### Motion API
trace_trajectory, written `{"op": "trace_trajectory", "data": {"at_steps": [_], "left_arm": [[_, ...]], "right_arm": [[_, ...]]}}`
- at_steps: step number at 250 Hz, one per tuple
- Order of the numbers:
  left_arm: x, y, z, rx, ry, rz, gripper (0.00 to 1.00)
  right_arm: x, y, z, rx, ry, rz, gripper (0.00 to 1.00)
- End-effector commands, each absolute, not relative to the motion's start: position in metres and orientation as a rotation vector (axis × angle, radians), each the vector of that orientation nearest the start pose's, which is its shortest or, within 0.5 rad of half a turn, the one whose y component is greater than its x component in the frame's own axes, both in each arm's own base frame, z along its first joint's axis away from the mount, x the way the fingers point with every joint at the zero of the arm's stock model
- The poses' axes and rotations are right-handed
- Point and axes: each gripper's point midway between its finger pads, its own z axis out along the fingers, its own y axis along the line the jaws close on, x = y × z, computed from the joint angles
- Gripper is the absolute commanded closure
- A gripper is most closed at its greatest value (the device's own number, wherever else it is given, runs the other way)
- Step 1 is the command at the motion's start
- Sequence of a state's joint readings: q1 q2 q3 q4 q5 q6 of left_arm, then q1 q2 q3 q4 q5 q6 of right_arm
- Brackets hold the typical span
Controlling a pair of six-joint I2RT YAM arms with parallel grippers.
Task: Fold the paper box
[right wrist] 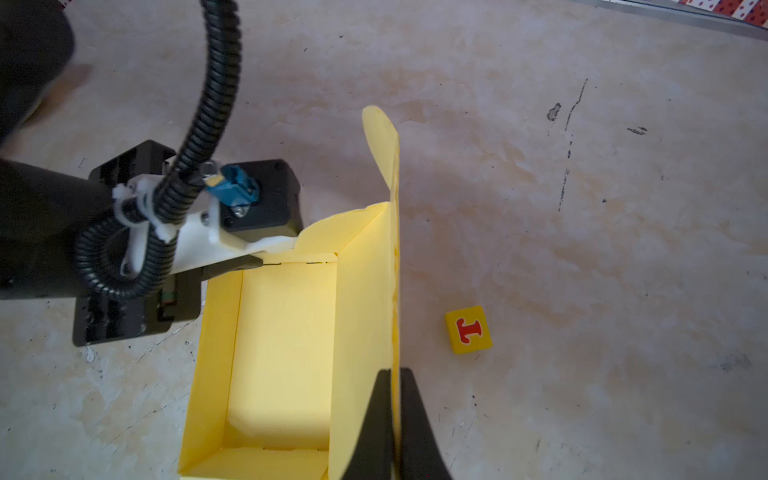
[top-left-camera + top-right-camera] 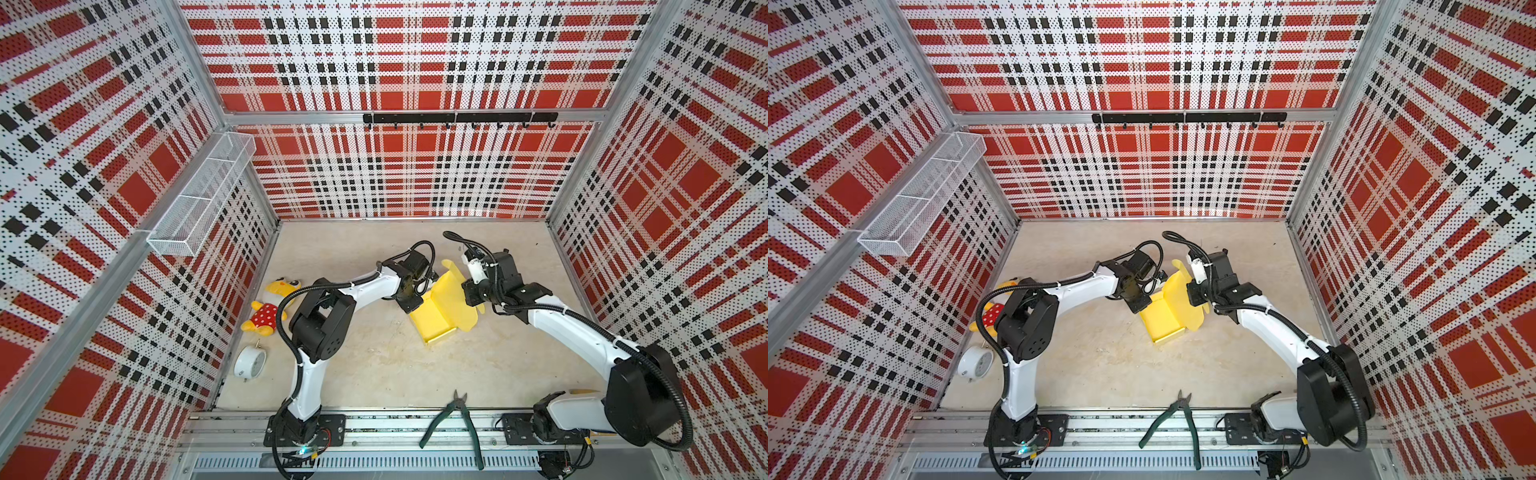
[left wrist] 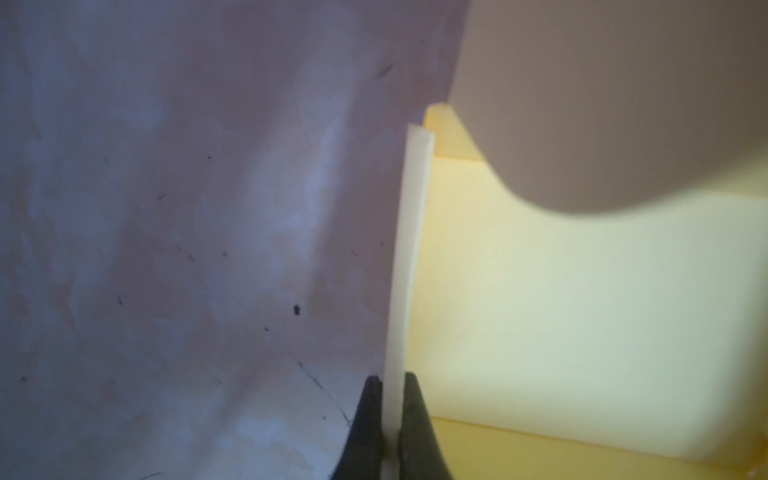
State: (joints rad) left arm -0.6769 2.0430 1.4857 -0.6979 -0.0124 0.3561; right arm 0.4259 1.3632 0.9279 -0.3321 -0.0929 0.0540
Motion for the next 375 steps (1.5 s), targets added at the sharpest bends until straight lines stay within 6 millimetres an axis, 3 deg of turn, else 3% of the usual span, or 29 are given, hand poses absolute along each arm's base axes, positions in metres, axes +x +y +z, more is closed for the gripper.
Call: {"op": "trace_trajectory", "data": {"at_steps": [1,53,82,102,109,121,130,146,161,169,211,244,251,278,327,375], "left_arm": [[0.345,-0.285,0.029,1.459,2.462,-0.037,1.00],[0.344,-0.286,0.028,1.453,2.469,-0.050,1.00],[0.348,-0.288,0.031,1.419,2.471,-0.052,0.87],[0.348,-0.289,0.024,1.411,2.488,-0.052,0.86],[0.347,-0.289,0.022,1.411,2.494,-0.050,0.87],[0.346,-0.292,0.026,1.413,2.488,-0.062,1.00],[0.345,-0.294,0.030,1.402,2.489,-0.088,1.00],[0.344,-0.298,0.041,1.362,2.496,-0.175,0.99],[0.346,-0.300,0.052,1.301,2.512,-0.265,0.77],[0.348,-0.299,0.059,1.266,2.514,-0.298,0.71],[0.354,-0.296,0.095,1.184,2.422,-0.369,0.56],[0.355,-0.297,0.104,1.176,2.356,-0.401,0.48],[0.356,-0.296,0.107,1.178,2.345,-0.398,0.42],[0.359,-0.288,0.128,1.166,2.290,-0.399,0.38],[0.371,-0.271,0.194,0.972,2.226,-0.522,0.36],[0.353,-0.262,0.226,0.986,2.179,-0.576,0.35]], "right_arm": [[0.353,0.185,0.168,-0.468,2.249,0.416,0.95],[0.351,0.186,0.171,-0.460,2.230,0.436,0.94],[0.348,0.190,0.175,-0.466,2.221,0.464,0.94],[0.348,0.190,0.175,-0.458,2.214,0.466,0.94],[0.347,0.190,0.176,-0.456,2.216,0.467,0.94],[0.346,0.192,0.177,-0.460,2.217,0.471,0.94],[0.345,0.193,0.178,-0.464,2.218,0.470,0.94],[0.344,0.195,0.181,-0.473,2.208,0.467,0.94],[0.343,0.195,0.182,-0.474,2.202,0.467,0.94],[0.343,0.195,0.181,-0.473,2.203,0.464,0.94],[0.341,0.198,0.182,-0.496,2.187,0.465,0.94],[0.341,0.199,0.187,-0.500,2.170,0.467,0.94],[0.340,0.201,0.190,-0.510,2.160,0.472,0.94],[0.339,0.210,0.193,-0.555,2.135,0.470,0.93],[0.339,0.232,0.196,-0.713,2.111,0.445,0.90],[0.348,0.252,0.205,-0.878,2.067,0.455,0.90]]}}
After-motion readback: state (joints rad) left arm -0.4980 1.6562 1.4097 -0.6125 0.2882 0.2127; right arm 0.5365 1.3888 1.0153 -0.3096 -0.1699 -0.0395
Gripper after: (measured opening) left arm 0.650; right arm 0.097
